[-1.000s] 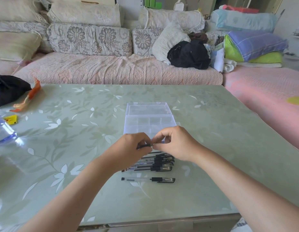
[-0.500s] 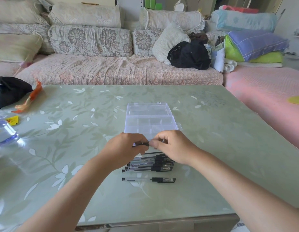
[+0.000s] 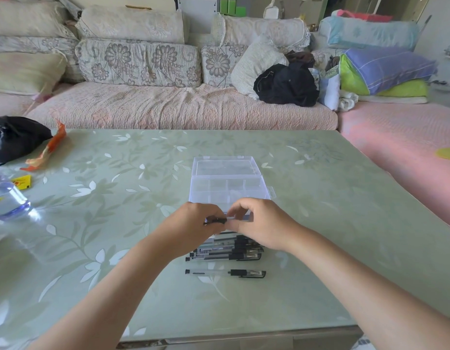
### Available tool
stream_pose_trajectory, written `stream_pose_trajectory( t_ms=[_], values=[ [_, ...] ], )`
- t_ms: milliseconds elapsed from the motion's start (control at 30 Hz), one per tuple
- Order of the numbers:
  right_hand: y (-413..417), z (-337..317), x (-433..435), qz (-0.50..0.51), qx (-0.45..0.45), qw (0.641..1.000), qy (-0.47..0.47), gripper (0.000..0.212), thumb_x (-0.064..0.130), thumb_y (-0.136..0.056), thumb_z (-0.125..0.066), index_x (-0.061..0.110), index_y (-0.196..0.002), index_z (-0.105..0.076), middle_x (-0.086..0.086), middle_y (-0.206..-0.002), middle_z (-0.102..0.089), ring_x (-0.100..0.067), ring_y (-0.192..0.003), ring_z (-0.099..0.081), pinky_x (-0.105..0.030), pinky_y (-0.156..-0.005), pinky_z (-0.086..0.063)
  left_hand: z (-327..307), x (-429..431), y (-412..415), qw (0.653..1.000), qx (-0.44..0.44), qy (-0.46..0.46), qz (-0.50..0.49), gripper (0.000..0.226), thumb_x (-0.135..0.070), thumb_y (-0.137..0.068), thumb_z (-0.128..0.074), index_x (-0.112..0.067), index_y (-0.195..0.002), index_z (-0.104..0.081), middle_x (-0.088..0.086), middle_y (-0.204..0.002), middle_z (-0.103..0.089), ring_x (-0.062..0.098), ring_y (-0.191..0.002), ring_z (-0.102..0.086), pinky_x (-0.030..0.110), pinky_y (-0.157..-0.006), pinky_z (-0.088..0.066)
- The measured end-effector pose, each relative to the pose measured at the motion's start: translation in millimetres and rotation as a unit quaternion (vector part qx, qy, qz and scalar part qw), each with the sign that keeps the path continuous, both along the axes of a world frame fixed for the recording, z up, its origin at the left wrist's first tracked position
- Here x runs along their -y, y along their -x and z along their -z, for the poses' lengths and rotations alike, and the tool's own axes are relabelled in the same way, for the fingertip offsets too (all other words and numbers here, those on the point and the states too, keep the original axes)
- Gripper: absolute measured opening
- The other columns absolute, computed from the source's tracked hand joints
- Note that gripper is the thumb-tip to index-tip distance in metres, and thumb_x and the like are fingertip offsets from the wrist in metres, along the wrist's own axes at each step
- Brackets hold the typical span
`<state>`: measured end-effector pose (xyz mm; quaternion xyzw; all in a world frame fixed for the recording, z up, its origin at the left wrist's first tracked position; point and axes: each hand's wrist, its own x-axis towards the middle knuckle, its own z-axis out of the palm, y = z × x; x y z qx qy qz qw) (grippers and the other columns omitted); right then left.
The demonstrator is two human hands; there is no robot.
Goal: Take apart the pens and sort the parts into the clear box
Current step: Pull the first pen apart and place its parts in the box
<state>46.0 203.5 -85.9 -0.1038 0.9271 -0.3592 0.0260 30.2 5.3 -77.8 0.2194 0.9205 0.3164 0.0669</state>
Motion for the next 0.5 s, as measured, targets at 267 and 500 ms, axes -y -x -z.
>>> stream_pose_trajectory(
  t_ms=[267, 500],
  values=[
    [2.6, 1.7, 0.9, -0.01, 0.027, 0.999, -0.023, 0.031, 0.057, -0.088, -0.058, 0.03, -0.074, -0.064, 0.013, -0.07, -0.06, -0.008, -0.057, -0.049, -0.027, -0.059, -0.036, -0.6, 1.6, -1.4, 0.999, -0.025, 0.025, 0.008, 0.005, -0.03, -0.089, -0.065, -0.034, -0.091, -0.069, -0.019, -0.064, -0.056, -0.005, -0.055, -0.05, 0.01, -0.052, -0.036],
    [0.3, -3.1, -1.9, -0.007, -0.004, 1.0, 0.007, 0.011, 0.04, -0.084, -0.072, 0.033, -0.085, -0.063, 0.021, -0.087, -0.063, 0.011, -0.067, -0.051, -0.018, -0.066, -0.036, -3.1, 1.2, -2.2, 0.997, -0.051, 0.059, -0.008, 0.009, -0.037, -0.09, -0.062, -0.038, -0.097, -0.068, -0.022, -0.066, -0.056, -0.012, -0.06, -0.051, 0.013, -0.049, -0.028]
  ],
)
